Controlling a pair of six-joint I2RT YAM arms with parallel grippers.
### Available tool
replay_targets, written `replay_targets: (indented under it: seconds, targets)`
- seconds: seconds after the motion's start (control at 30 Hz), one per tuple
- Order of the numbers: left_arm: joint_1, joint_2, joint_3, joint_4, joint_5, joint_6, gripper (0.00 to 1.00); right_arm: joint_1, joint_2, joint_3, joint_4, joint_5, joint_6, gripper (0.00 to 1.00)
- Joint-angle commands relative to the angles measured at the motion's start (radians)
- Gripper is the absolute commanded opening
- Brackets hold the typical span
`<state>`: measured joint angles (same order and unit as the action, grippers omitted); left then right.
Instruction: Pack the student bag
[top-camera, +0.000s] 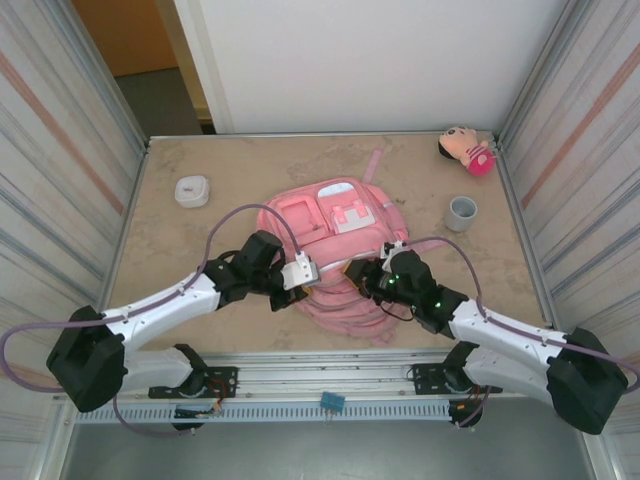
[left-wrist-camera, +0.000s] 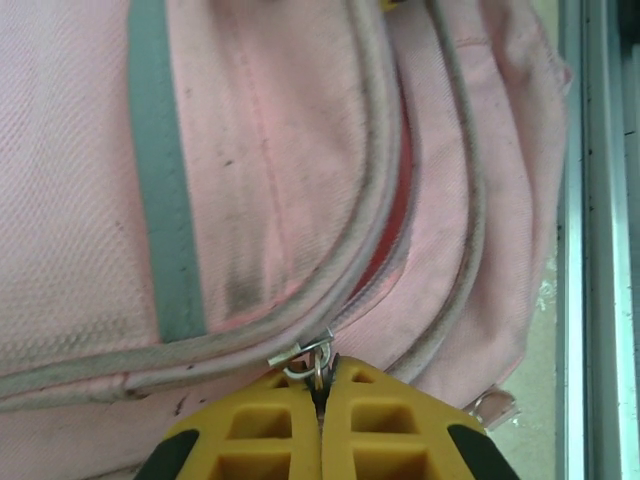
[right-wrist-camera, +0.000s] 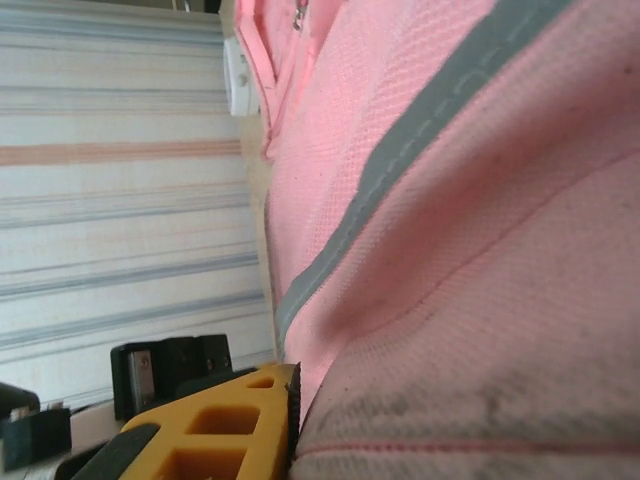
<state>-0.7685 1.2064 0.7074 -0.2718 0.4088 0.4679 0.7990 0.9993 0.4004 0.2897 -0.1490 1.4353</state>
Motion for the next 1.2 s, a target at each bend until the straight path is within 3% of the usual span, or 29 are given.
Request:
replay_targets:
  seconds: [0.0,0.17,0.3,0.5,0.6,0.73,0.93,1.1,1.17]
  targets:
    - [-0.040,-0.045,-0.004,0.070,0.114,-0.057,0.00,0.004,0.034,0.063,0.053,0.029,-0.018,0.15]
    - [-0.122,-0.020,0.017,0.123,0.102,-0.090,0.00,0.003,0.088,0.112,0.085,-0.010,-0.037,0.12]
    - [-0.191,0.019,0.036,0.206,0.093,-0.130,0.07,0.002,0.103,0.122,0.097,-0.048,-0.042,0.10]
    - [-0.229,0.012,0.057,0.229,-0.022,-0.141,0.31,-0.109,0.086,0.170,-0.027,-0.256,-0.160,0.11]
    - [-0.229,-0.047,0.027,0.227,-0.102,-0.125,0.53,-0.161,0.069,0.242,-0.224,-0.326,-0.297,0.11]
    - [-0.229,-0.136,-0.017,0.202,-0.221,-0.078,0.66,-0.208,0.060,0.271,-0.285,-0.410,-0.360,0.10]
    - [-0.229,-0.208,-0.101,0.235,-0.423,0.043,0.72,-0.275,0.079,0.345,-0.402,-0.515,-0.466,0.10]
    - [-0.227,-0.175,-0.140,0.311,-0.485,0.149,0.76,-0.320,0.109,0.391,-0.466,-0.582,-0.527,0.11]
    - [-0.228,-0.161,-0.151,0.352,-0.449,0.177,0.76,-0.323,0.120,0.404,-0.480,-0.591,-0.535,0.11]
